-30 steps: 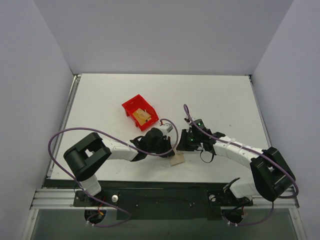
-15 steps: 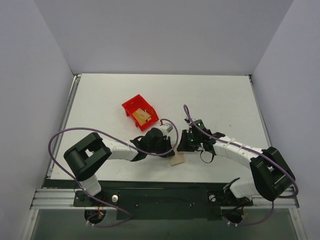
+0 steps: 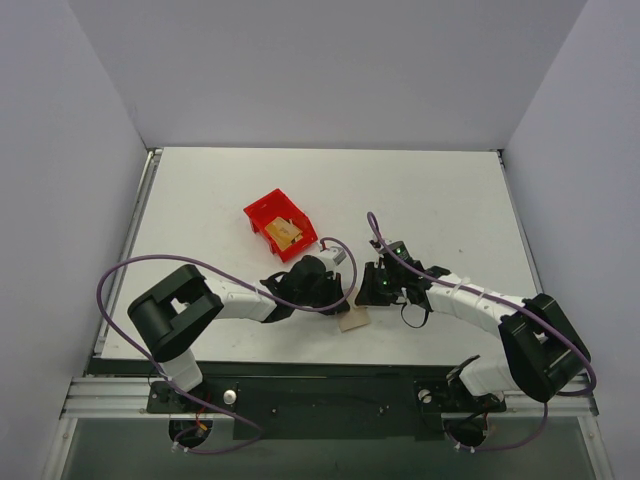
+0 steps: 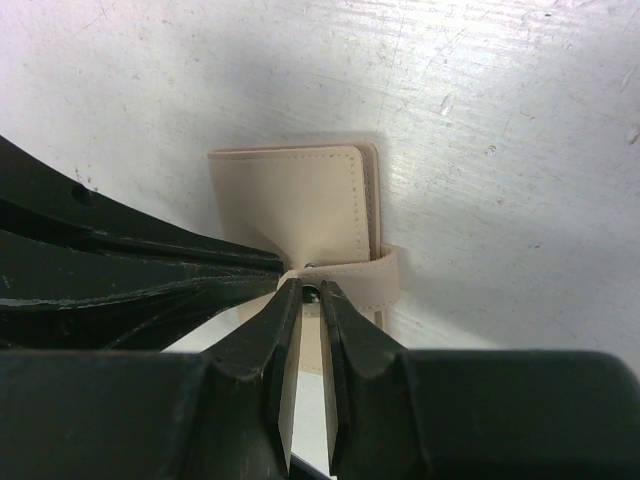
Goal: Put the credit cards into the card holder
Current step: Close the card holder at the center of the board.
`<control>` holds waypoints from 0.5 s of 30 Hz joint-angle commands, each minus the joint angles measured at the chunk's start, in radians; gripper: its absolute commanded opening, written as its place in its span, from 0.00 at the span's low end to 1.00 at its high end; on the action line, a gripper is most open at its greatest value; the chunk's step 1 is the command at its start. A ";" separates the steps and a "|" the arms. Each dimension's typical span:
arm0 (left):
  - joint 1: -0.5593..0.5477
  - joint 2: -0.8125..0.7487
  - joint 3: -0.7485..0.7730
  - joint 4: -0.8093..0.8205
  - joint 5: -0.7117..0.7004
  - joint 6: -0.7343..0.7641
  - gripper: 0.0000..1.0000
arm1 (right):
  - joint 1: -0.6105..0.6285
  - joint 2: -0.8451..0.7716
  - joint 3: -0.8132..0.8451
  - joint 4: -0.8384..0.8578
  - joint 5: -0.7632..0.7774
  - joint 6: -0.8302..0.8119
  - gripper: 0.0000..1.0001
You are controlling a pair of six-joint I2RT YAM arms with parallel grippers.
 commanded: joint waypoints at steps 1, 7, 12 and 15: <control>0.004 0.015 0.002 0.022 0.013 0.003 0.03 | 0.006 -0.004 -0.012 -0.012 -0.004 0.001 0.10; 0.004 0.017 0.002 0.022 0.013 0.003 0.03 | 0.004 0.001 -0.012 0.000 -0.025 -0.001 0.10; 0.004 0.020 0.005 0.023 0.013 0.001 0.03 | 0.006 0.012 -0.012 0.007 -0.038 -0.001 0.10; 0.004 0.017 0.002 0.023 0.013 0.003 0.03 | 0.006 0.024 -0.010 0.012 -0.041 0.001 0.10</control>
